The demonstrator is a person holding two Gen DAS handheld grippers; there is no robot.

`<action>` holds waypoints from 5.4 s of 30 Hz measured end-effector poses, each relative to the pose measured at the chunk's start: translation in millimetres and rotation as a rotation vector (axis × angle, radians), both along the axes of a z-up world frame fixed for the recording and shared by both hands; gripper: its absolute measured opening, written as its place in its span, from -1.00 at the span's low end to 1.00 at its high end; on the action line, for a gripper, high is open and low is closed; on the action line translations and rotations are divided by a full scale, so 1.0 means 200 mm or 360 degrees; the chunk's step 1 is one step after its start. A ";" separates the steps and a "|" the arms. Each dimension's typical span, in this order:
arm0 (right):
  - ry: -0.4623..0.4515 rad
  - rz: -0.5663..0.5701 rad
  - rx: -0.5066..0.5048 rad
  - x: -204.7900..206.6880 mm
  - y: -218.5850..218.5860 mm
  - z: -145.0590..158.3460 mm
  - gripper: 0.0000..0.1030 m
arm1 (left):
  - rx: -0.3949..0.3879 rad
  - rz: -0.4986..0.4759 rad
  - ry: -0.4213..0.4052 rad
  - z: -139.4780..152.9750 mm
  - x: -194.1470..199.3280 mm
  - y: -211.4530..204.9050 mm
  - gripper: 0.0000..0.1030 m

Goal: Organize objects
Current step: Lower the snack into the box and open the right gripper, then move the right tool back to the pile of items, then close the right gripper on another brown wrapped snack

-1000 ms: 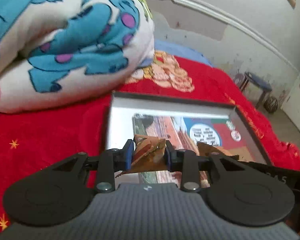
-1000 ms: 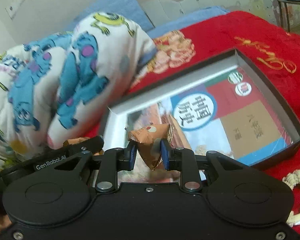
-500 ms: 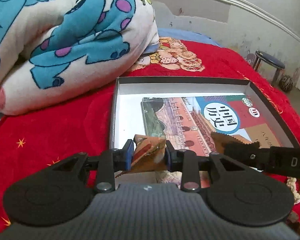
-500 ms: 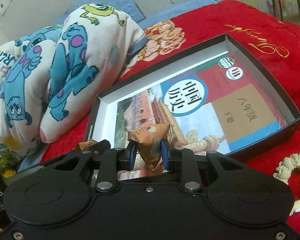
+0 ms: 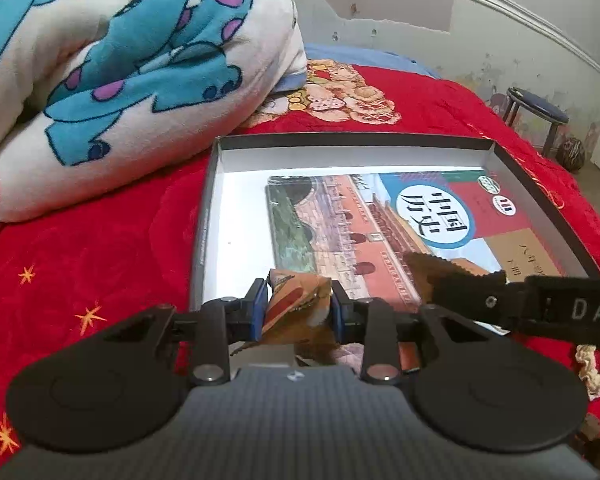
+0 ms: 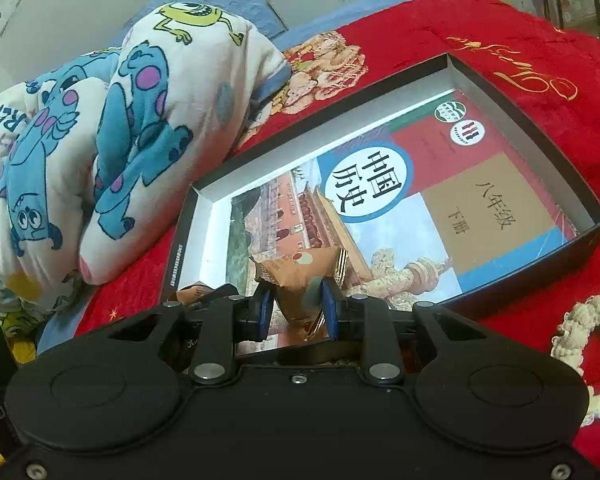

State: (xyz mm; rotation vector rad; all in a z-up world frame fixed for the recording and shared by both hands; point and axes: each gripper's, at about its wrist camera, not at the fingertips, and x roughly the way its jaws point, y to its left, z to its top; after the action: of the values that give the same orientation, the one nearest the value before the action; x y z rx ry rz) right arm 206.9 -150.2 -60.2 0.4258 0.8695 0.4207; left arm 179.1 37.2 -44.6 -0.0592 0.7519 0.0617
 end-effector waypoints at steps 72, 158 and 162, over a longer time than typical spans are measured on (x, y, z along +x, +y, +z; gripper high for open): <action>-0.0110 -0.0136 0.0296 -0.16 -0.45 0.37 0.07 | -0.0400 -0.0178 -0.0168 0.30 -0.16 0.01 0.62; 0.0328 -0.0441 0.0361 -0.34 -0.45 -0.15 0.02 | 0.0014 -0.0704 -0.0209 0.00 -0.43 -0.49 0.42; 0.0313 -0.0442 0.0337 -0.35 -0.44 -0.15 0.02 | 0.0059 -0.0686 -0.0125 -0.06 -0.40 -0.52 0.14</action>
State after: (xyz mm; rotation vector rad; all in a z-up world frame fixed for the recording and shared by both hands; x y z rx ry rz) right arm 137.0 -237.5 -89.7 0.7830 0.9432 0.2163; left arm 98.7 -66.3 -57.2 0.1356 0.6715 -0.3351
